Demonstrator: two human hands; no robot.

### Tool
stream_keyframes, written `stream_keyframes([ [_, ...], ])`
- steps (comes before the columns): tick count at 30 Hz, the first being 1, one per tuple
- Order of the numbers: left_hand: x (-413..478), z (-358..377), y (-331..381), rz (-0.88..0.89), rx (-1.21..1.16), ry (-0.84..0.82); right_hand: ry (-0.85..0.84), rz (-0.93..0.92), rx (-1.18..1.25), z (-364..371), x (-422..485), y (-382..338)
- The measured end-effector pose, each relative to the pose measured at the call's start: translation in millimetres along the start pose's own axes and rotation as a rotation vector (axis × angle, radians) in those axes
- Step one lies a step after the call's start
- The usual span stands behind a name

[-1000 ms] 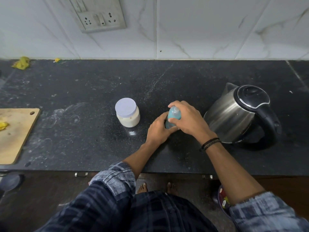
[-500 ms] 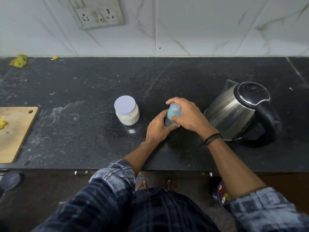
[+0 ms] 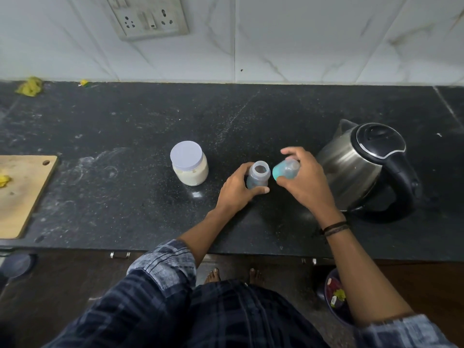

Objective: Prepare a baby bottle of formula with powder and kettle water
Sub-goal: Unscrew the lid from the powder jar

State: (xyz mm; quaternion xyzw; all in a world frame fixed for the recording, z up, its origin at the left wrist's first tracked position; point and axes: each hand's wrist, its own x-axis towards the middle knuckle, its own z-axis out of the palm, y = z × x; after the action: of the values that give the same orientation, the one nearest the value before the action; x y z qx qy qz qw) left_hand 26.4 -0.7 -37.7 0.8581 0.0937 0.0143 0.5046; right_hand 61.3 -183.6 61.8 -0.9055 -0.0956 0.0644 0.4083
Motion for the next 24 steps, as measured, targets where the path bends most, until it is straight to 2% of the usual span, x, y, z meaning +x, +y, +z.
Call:
stream_keyframes([
  [5, -10, -2, -14, -0.033, -0.035, -0.019, -0.083, 0.08, -0.125, 17, -22, 32],
  [11, -41, -4, -20, 0.001, -0.024, 0.111, -0.151, 0.105, -0.176, 34, -36, 52],
  [17, -68, -8, -13, 0.032, 0.017, 0.372, -0.161, 0.049, -0.249, 29, -41, 50],
  [22, -87, -20, -9, 0.036, 0.062, 0.75, 0.051, -0.135, -0.448, 18, -55, 13],
  [24, -88, -29, -10, -0.016, 0.02, 0.863, 0.106, -0.237, -0.425, 18, -56, -10],
])
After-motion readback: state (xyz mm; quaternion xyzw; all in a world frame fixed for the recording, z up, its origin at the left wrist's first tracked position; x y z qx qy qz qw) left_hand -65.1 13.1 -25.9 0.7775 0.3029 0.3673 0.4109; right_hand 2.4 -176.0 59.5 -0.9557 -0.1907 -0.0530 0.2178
